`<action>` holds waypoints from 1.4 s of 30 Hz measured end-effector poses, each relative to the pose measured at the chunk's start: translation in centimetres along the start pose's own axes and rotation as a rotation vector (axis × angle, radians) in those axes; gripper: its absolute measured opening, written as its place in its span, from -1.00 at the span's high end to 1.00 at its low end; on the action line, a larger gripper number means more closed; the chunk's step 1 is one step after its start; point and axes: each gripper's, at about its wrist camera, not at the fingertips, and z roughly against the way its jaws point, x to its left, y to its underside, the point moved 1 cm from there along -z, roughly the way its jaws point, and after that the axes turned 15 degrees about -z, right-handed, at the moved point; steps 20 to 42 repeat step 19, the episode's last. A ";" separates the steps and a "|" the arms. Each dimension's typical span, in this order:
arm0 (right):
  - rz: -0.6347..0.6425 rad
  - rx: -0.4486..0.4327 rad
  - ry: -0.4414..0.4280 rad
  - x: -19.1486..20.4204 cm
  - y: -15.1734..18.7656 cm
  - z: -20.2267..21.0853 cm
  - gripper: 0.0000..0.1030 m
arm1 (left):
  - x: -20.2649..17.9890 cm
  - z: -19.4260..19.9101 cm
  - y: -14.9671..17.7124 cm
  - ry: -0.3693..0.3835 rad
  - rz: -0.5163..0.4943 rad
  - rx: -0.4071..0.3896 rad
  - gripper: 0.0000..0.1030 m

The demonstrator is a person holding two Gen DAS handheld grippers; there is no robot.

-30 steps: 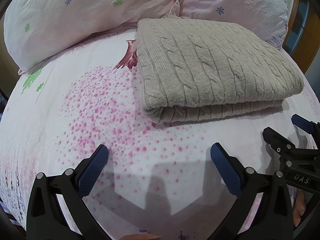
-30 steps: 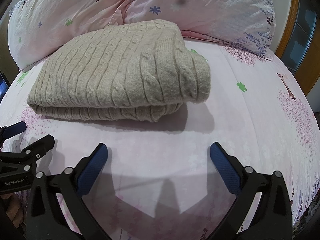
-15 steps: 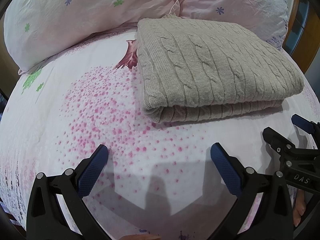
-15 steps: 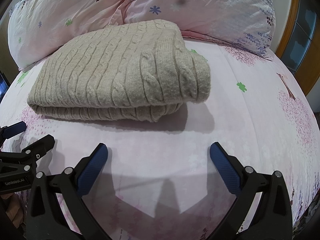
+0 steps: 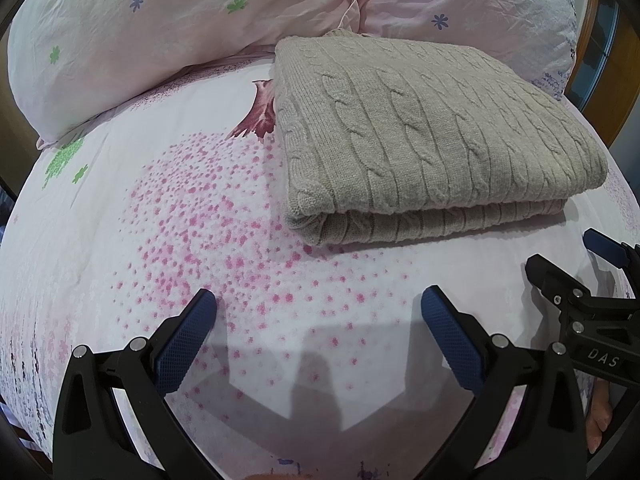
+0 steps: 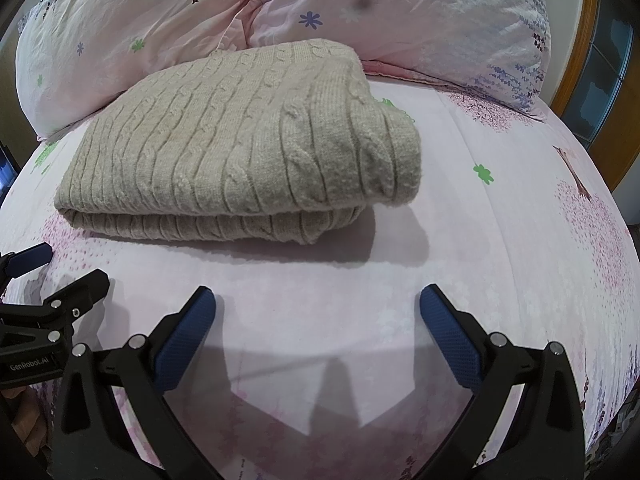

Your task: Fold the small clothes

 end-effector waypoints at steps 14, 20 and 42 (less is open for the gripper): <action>0.000 0.000 0.000 0.0 0.0 0.0 -0.97 | 0.0 0.0 0.1 0.002 -0.004 0.003 -0.97; 0.000 0.000 0.000 0.0 0.0 0.0 -0.97 | 0.0 0.0 0.1 0.002 -0.004 0.003 -0.97; 0.000 0.000 0.000 0.0 0.0 0.0 -0.97 | 0.0 0.0 0.1 0.002 -0.004 0.003 -0.97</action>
